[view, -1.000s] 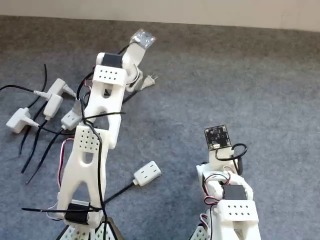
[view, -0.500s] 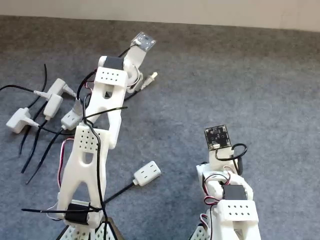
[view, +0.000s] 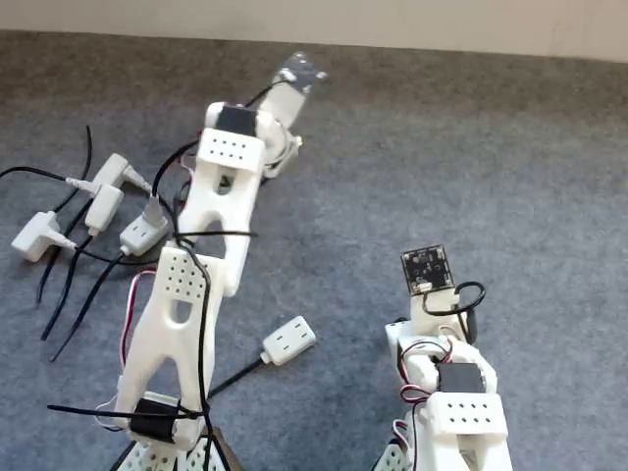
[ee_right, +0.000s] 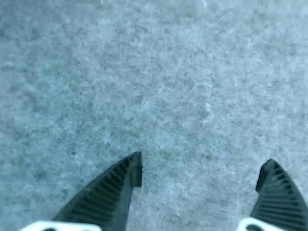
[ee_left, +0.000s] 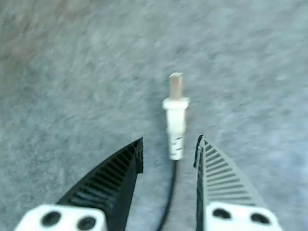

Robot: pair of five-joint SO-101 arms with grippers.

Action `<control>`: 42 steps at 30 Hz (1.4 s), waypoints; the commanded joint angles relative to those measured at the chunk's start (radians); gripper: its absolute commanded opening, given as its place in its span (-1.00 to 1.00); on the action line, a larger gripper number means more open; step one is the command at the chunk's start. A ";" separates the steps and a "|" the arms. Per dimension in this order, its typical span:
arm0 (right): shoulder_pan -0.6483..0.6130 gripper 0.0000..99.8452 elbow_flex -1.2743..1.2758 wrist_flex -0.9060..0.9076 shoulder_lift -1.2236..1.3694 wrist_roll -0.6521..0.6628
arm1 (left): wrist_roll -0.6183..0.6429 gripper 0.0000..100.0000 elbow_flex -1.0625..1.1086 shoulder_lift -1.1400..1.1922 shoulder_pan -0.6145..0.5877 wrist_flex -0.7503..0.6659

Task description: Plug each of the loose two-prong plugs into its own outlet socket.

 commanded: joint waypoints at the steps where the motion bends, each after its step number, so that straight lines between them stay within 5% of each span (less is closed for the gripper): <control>1: 0.004 -0.27 -0.004 -0.018 -0.013 0.009 | 0.000 -0.61 -0.018 -0.036 0.044 0.006; 15: 0.004 -0.27 -0.004 -0.018 -0.013 0.009 | -0.005 -0.61 0.285 -0.036 -0.041 -0.236; 21: 0.004 -0.27 -0.004 -0.018 -0.013 0.009 | -0.074 -0.99 0.295 -0.038 -0.031 -0.229; 29: 0.007 -0.27 -0.004 -0.018 -0.013 0.009 | -0.078 -0.99 0.260 -0.058 0.010 -0.084; 33: 0.074 -0.27 -0.035 0.013 -0.015 0.009 | -0.077 -0.99 0.107 -0.116 0.068 0.115; 37: 0.199 -0.27 -0.225 0.252 -0.015 0.009 | -0.081 -0.99 -0.081 -0.180 0.157 0.347; 42: 0.222 -0.27 -0.461 0.533 -0.015 0.110 | -0.081 -0.99 0.082 -0.288 0.286 0.348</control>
